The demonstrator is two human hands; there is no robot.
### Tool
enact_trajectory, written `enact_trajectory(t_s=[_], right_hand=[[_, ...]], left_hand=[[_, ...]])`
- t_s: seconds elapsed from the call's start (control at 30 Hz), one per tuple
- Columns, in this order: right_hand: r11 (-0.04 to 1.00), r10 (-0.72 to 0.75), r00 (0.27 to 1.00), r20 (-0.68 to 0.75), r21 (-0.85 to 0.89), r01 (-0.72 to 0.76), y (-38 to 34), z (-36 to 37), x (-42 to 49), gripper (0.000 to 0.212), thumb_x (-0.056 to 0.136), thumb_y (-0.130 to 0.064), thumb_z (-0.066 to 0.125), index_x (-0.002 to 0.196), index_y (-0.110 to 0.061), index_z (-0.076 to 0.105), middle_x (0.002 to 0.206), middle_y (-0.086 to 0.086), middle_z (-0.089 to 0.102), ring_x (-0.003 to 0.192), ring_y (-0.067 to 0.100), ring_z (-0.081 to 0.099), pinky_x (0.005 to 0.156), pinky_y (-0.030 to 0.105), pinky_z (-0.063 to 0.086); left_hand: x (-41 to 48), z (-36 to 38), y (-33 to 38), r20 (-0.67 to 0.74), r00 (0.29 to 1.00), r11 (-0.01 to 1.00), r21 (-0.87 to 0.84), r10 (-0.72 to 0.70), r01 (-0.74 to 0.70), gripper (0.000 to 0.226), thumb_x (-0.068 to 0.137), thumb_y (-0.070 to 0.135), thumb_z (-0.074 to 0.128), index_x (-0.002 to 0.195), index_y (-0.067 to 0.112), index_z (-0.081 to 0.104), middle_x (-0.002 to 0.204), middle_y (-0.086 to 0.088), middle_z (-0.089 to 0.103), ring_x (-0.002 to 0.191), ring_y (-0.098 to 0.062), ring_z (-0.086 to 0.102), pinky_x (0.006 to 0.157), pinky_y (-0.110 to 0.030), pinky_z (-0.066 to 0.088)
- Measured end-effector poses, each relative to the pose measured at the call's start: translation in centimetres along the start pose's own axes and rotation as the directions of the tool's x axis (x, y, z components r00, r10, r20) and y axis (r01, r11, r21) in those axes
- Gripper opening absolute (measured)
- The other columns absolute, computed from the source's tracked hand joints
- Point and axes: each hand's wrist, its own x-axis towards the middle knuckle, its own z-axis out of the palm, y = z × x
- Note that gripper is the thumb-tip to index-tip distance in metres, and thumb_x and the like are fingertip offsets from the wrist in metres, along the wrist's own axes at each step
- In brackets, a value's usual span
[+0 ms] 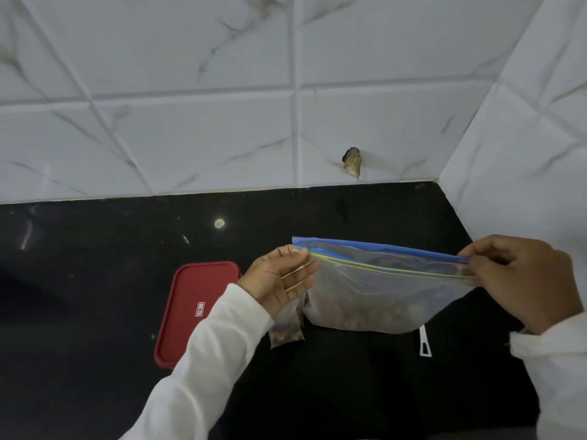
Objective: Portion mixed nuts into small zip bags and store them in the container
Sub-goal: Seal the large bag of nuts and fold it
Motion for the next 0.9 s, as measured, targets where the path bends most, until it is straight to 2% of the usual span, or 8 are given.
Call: enact_trajectory(t_s=[0.17,0.23,0.27,0.33,0.43,0.67,0.8,0.9], right_hand=[[0.999,-0.027,1.0,-0.011,0.022,0.027,0.1,0.1,-0.4,0.02,0.079,-0.002,0.066,0.073,-0.021,0.072,0.067,-0.006,0.07,0.07,0.004,0.063,0.061,-0.002,0.039],[0.999,-0.024,0.999,-0.033,0.04,0.025,0.5,0.2,-0.4,0.021,0.08,-0.003,0.066,0.075,-0.022,0.072,0.069,-0.007,0.07,0.077,0.0,0.062,0.064,0.0,0.042],[0.998,-0.016,0.999,-0.041,0.061,0.018,0.7,0.2,-0.5,0.02,0.08,-0.004,0.066,0.076,-0.023,0.072,0.07,-0.008,0.07,0.079,-0.002,0.062,0.067,0.003,0.044],[0.994,-0.004,0.999,-0.05,0.107,0.009,0.9,0.2,-0.6,0.02,0.081,-0.005,0.067,0.078,-0.024,0.071,0.072,-0.009,0.071,0.078,-0.002,0.064,0.067,0.008,0.048],[0.981,0.001,0.999,-0.052,0.192,0.01,0.8,0.3,-0.9,0.021,0.08,0.001,0.065,0.079,-0.018,0.072,0.072,-0.005,0.071,0.068,-0.003,0.066,0.054,0.001,0.045],[0.89,0.083,0.997,-0.005,0.45,-0.072,0.9,1.1,-1.1,0.027,0.081,0.009,0.055,0.08,-0.012,0.072,0.07,0.002,0.073,0.066,0.014,0.073,0.069,0.034,0.061],[0.817,0.088,0.994,0.065,0.566,-0.11,0.8,1.1,-1.1,0.028,0.083,0.012,0.053,0.083,-0.009,0.071,0.075,0.006,0.074,0.071,0.019,0.074,0.069,0.034,0.06],[0.774,0.089,0.99,0.109,0.618,-0.138,1.3,0.8,-1.0,0.026,0.085,0.012,0.055,0.086,-0.008,0.071,0.08,0.008,0.074,0.076,0.022,0.074,0.07,0.036,0.059]], left_hand=[[0.4,1.7,-0.5,-0.1,0.991,0.985,-0.137,0.093,-0.106,0.019,0.085,-0.004,0.064,0.078,0.014,0.061,0.084,-0.009,0.073,0.082,-0.019,0.074,0.065,-0.027,0.059],[0.7,1.9,-1.3,-0.177,0.924,0.94,0.062,0.34,-0.334,0.027,0.085,-0.007,0.065,0.075,0.016,0.057,0.08,-0.005,0.068,0.077,-0.021,0.069,0.064,-0.027,0.056],[1.0,1.7,-1.8,-0.162,0.803,0.794,0.354,0.573,-0.495,0.027,0.084,-0.005,0.067,0.076,0.018,0.057,0.08,-0.001,0.064,0.076,-0.02,0.065,0.066,-0.026,0.053],[0.9,1.4,-2.6,0.183,0.477,0.131,0.824,0.86,-0.552,0.017,0.081,0.009,0.072,0.085,0.023,0.063,0.091,0.006,0.059,0.083,-0.014,0.056,0.073,-0.022,0.047],[0.8,1.8,-3.1,0.582,0.353,-0.456,0.805,0.733,-0.38,0.023,0.082,0.035,0.07,0.103,0.028,0.071,0.11,0.002,0.057,0.102,-0.018,0.048,0.078,-0.027,0.042],[1.1,5.7,-3.0,0.748,0.458,-0.661,0.652,0.48,-0.373,0.024,0.081,0.054,0.064,0.089,0.034,0.074,0.113,0.003,0.056,0.112,-0.025,0.048,0.09,-0.048,0.041],[0.9,8.9,-3.1,0.773,0.485,-0.666,0.616,0.408,-0.421,0.025,0.084,0.05,0.06,0.083,0.03,0.076,0.113,0.005,0.059,0.112,-0.025,0.05,0.094,-0.046,0.04],[0.8,10.9,-2.8,0.718,0.634,-0.578,0.658,0.288,-0.482,0.027,0.09,0.052,0.059,0.102,0.032,0.071,0.119,0.012,0.054,0.117,-0.015,0.041,0.097,-0.036,0.037]])
